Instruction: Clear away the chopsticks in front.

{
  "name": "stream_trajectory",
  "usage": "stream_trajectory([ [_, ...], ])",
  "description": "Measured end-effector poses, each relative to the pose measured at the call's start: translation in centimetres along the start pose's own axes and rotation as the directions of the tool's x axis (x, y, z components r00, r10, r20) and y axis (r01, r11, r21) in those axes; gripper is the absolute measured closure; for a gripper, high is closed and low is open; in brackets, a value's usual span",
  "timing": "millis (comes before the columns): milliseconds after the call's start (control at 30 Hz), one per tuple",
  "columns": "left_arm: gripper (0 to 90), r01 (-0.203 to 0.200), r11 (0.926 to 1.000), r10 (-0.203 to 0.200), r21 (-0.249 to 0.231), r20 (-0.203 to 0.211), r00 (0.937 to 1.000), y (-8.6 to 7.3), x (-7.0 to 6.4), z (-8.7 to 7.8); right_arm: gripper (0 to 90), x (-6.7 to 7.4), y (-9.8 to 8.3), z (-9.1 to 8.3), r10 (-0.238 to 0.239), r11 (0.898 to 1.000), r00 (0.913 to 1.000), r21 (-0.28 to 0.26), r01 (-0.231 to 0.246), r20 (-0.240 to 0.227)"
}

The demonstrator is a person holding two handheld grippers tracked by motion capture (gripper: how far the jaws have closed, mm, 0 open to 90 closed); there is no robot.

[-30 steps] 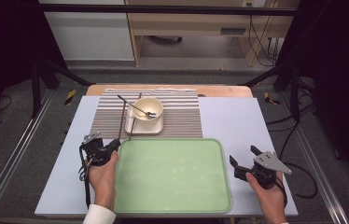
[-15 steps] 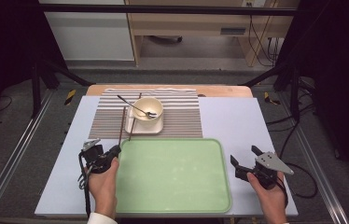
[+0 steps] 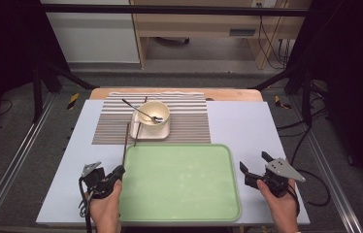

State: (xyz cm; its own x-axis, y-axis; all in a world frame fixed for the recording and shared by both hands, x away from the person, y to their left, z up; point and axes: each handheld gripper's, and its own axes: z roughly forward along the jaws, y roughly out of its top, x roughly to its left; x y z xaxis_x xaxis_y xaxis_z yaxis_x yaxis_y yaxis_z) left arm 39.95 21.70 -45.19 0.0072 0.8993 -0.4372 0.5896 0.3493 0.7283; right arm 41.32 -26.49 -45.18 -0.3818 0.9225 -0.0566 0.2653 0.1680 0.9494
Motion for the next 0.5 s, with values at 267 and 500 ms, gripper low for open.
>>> stream_trajectory([
  [267,85.6,-0.002,1.0,0.002,-0.005,0.017,0.9998,-1.2,-0.5,-0.7,13.5,0.1,0.0,-0.1,-0.001,1.0,1.0,0.0,0.001,-0.002],
  [500,85.6,-0.004,1.0,0.004,-0.006,0.024,0.9997,-2.2,-0.8,-1.2,13.7,0.1,0.0,0.0,-0.005,1.0,1.0,0.004,0.005,-0.004],
])
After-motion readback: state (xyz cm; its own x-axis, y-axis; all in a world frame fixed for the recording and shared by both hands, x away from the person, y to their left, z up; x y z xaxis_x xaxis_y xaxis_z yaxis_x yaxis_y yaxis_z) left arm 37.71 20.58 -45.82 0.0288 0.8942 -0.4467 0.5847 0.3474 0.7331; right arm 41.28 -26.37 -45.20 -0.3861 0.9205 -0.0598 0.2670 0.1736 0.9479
